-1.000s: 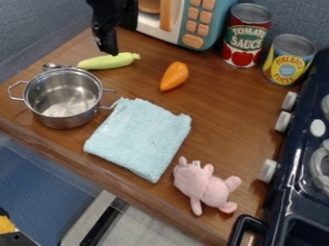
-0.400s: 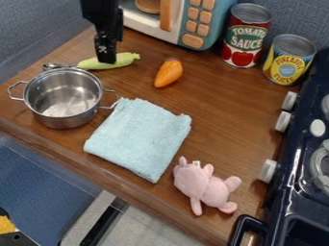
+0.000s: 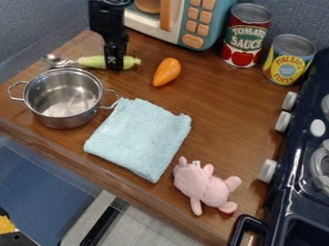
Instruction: Move the yellow spoon above the silver pot
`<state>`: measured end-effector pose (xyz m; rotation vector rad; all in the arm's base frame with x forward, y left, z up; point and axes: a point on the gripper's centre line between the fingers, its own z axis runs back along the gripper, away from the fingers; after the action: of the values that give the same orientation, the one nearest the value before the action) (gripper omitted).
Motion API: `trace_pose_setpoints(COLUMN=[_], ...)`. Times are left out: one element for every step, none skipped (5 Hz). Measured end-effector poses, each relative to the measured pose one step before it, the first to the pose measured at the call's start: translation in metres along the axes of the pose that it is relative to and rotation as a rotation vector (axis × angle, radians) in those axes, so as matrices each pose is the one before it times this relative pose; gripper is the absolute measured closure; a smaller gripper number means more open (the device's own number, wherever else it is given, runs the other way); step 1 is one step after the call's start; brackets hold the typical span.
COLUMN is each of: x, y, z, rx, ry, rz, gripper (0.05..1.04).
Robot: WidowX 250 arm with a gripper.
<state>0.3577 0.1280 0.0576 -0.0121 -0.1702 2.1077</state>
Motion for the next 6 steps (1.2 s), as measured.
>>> trace_pose_setpoints(x=[-0.00414, -0.00511, -0.00525, -0.01365, -0.02106, -0.04313], y=[0.00243, 0.00298, -0.00336, -0.00039, 0.00561, 0.01264], z=[-0.00045, 0.01036, 0.03796, 0.04277, 0.02496, 0.01], rx=[0.0032, -0.0301, -0.0794, -0.0738, -0.0286, 0.0094], ry=[0.025, -0.0152, -0.0008, 0.035, 0.1281, 0.1978], rz=[-0.0492, -0.098, -0.105, -0.0977, -0.0527, -0.1197], gripper=[0.707, 0.708, 0.708, 0.708, 0.708, 0.708])
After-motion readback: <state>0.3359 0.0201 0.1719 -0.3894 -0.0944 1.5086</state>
